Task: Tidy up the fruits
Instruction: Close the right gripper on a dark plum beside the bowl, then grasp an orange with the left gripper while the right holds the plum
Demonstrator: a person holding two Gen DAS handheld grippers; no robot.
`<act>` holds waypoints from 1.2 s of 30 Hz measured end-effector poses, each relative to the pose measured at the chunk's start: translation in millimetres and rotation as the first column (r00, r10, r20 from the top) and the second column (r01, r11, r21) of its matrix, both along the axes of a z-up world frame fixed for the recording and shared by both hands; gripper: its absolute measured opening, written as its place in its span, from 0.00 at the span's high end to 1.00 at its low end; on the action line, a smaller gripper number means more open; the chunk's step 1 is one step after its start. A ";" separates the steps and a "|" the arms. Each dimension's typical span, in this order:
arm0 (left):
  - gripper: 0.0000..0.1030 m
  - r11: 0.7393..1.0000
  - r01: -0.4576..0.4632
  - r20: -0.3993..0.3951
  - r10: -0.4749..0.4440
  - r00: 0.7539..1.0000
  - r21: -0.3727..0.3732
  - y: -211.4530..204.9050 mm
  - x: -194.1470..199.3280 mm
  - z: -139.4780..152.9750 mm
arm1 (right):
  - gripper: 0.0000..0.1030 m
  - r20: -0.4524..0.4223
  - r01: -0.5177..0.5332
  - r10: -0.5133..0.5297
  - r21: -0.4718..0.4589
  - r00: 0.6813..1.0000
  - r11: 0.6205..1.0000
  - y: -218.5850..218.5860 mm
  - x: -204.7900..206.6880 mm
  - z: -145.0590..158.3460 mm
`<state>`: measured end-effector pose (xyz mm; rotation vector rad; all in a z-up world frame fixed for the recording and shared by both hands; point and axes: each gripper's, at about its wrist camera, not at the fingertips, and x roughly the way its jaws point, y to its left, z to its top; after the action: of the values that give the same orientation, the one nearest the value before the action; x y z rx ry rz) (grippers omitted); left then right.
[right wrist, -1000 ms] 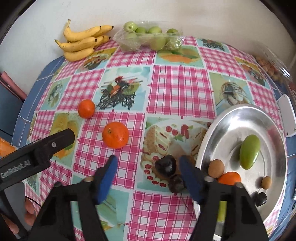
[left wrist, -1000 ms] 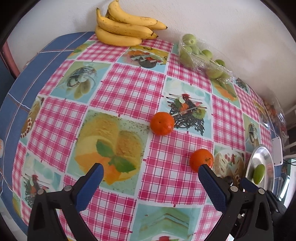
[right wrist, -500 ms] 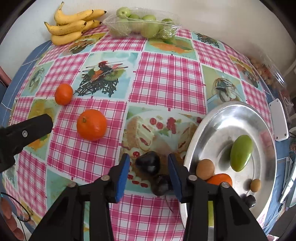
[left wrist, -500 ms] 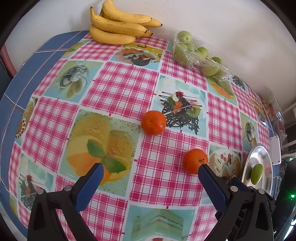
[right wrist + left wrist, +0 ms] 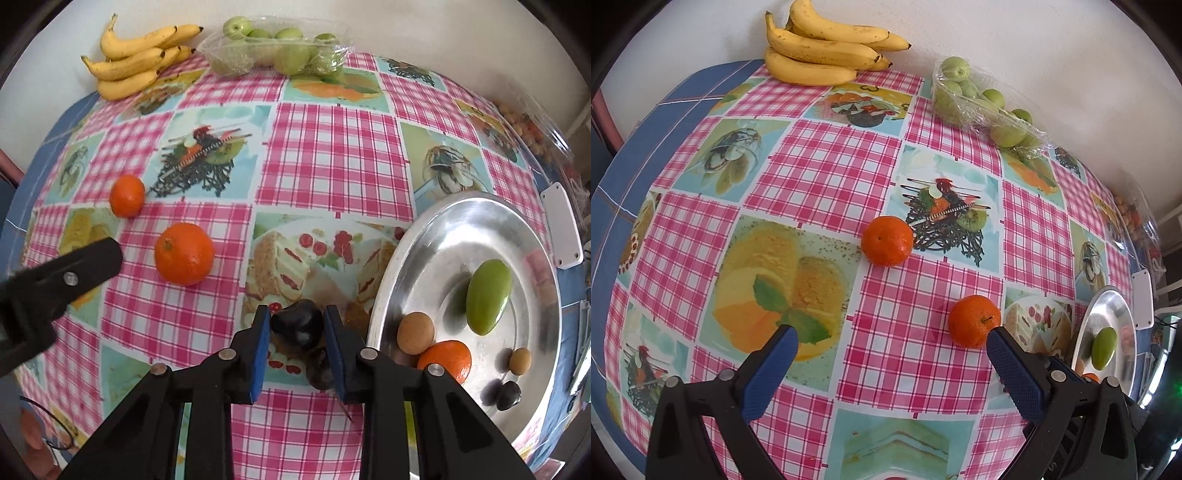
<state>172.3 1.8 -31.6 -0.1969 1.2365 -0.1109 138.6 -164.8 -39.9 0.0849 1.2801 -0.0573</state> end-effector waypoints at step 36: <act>0.59 0.985 0.003 -0.007 -0.004 1.000 -0.172 -49.6 8.0 -15.0 | 0.70 0.073 0.064 -0.076 0.158 0.994 0.985 -24.8 -3.7 23.9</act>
<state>180.2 -47.8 -46.7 -0.3454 1.2352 -0.2203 134.9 -189.6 -16.0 0.2640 1.2008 -0.0145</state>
